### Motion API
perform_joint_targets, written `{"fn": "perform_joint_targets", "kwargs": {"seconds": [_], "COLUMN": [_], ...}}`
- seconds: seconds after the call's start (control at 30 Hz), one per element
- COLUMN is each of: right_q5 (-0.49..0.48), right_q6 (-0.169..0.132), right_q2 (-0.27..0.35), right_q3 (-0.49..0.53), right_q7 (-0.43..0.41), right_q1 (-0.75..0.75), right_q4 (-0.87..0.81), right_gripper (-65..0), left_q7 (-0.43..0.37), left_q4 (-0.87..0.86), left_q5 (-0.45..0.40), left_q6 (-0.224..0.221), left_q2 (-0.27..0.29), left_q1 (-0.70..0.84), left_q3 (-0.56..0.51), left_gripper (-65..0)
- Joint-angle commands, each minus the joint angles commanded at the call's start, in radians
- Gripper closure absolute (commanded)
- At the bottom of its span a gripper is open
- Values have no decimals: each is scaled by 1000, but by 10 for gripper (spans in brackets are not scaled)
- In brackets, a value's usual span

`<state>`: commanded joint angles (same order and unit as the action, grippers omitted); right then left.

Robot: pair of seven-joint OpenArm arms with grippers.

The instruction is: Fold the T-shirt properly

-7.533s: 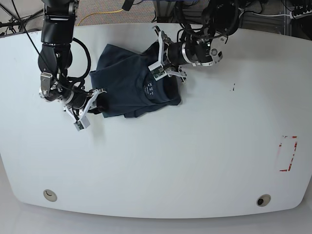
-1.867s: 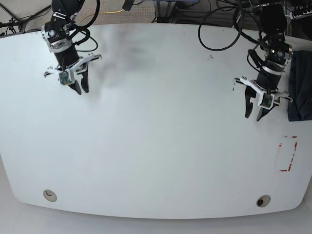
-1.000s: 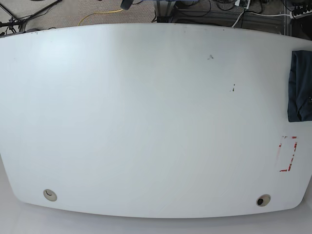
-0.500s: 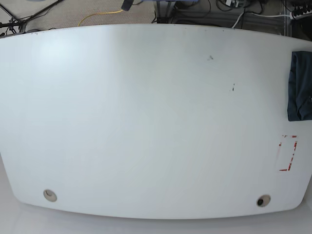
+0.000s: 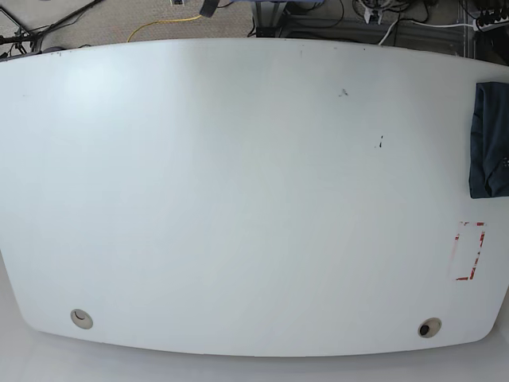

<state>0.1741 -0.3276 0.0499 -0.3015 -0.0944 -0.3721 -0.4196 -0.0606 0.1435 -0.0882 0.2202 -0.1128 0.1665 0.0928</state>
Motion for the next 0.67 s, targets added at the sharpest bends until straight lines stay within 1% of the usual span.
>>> {"fn": "perform_joint_targets", "kwargs": {"seconds": [0.07, 0.1, 0.2, 0.27, 0.4, 0.67], "right_q5": [9, 18, 41, 54, 69, 66], "right_q6": [31, 41, 61, 63, 63, 64], "right_q2": [0, 0, 0, 0, -2, -2], "right_q3": [0, 0, 0, 0, 0, 0], "right_q7": [0, 0, 0, 0, -3, -5], "right_q1": [14, 18, 28, 29, 29, 29], "right_q4": [17, 21, 26, 26, 26, 26], "right_gripper": [-128, -128, -128, -128, -130, -130], "left_q7": [26, 32, 32, 29, 29, 26], "left_q4": [3, 5, 5, 5, 5, 5], "left_q5": [0, 0, 0, 0, 0, 0], "left_q6": [-8, -18, -64, -75, -75, -75], "left_q2": [5, 9, 18, 18, 18, 20], "left_q1": [-12, -14, -14, -14, -23, -32], "left_q3": [0, 0, -2, -2, -2, -2], "left_gripper": [-192, -192, -192, -193, -194, -194]}}
